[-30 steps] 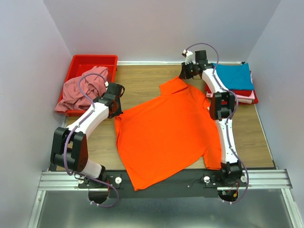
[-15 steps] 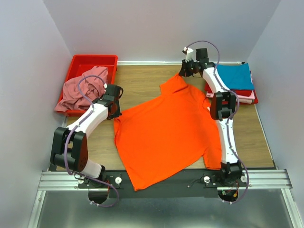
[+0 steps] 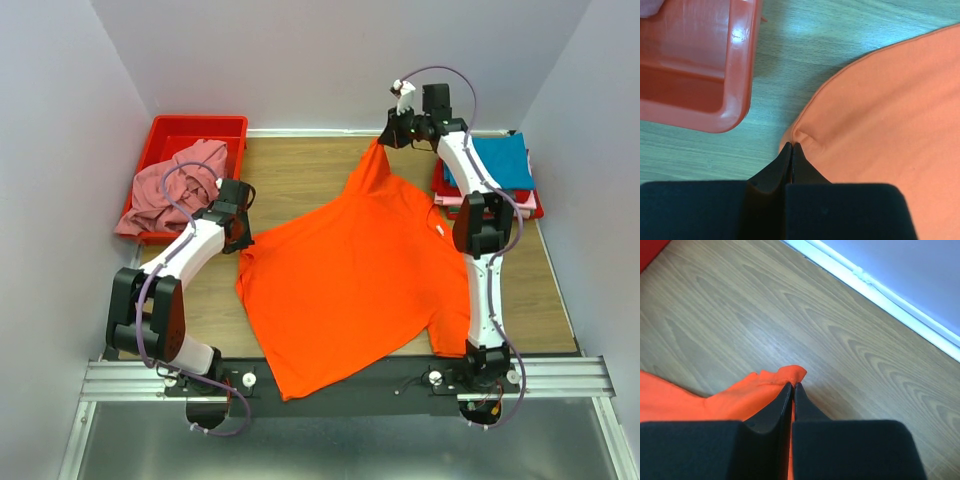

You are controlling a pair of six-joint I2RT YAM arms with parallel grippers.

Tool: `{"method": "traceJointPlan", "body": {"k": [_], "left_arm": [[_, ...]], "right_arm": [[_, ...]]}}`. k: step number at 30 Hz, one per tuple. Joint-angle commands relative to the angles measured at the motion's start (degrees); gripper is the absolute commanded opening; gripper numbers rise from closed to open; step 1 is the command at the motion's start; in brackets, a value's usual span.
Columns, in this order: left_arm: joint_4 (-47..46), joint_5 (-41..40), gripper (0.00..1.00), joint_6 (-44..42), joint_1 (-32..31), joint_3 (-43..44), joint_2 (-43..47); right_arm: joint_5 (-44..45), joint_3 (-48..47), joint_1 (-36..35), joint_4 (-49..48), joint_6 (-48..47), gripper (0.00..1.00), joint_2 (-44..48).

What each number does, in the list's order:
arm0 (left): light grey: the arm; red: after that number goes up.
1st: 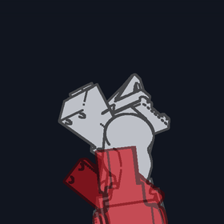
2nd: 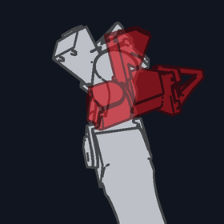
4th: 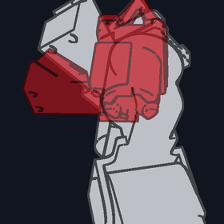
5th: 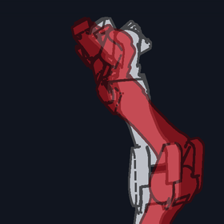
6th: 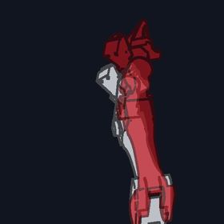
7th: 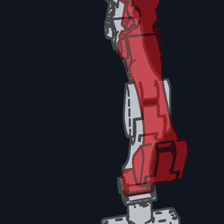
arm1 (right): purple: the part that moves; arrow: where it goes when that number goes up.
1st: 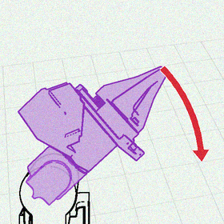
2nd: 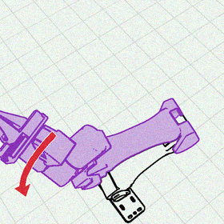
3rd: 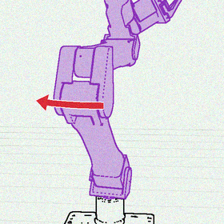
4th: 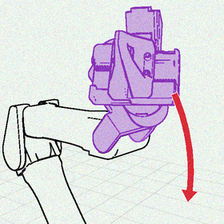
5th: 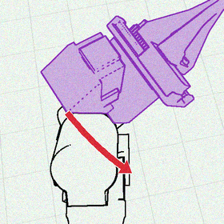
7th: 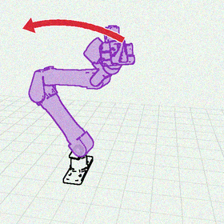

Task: Fold and stack the t-shirts
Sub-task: Fold the tshirt

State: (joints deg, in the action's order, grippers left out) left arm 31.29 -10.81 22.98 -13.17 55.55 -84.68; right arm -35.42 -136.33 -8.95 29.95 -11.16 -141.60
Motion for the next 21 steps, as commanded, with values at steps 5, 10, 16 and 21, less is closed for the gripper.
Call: {"method": "traceJointPlan", "body": {"k": [5,10,16,21], "left_arm": [[-0.9,3.1,0.00,-1.2,1.0,-0.7,3.0],[-0.9,4.0,0.00,-1.1,1.1,-1.0,4.0],[-1.1,5.7,0.00,-1.1,1.2,-1.5,4.8],[-1.1,6.1,0.00,-0.9,1.3,-1.8,5.5]], "right_arm": [[-2.8,5.4,-0.2,-0.7,-1.5,0.09,5.6],[-3.0,10.7,-0.3,-0.7,-3.2,0.09,9.5],[-2.5,15.3,-0.3,-0.7,-4.8,0.09,13.7],[-1.7,18.1,-0.2,-0.7,-5.9,0.09,16.7]]}}
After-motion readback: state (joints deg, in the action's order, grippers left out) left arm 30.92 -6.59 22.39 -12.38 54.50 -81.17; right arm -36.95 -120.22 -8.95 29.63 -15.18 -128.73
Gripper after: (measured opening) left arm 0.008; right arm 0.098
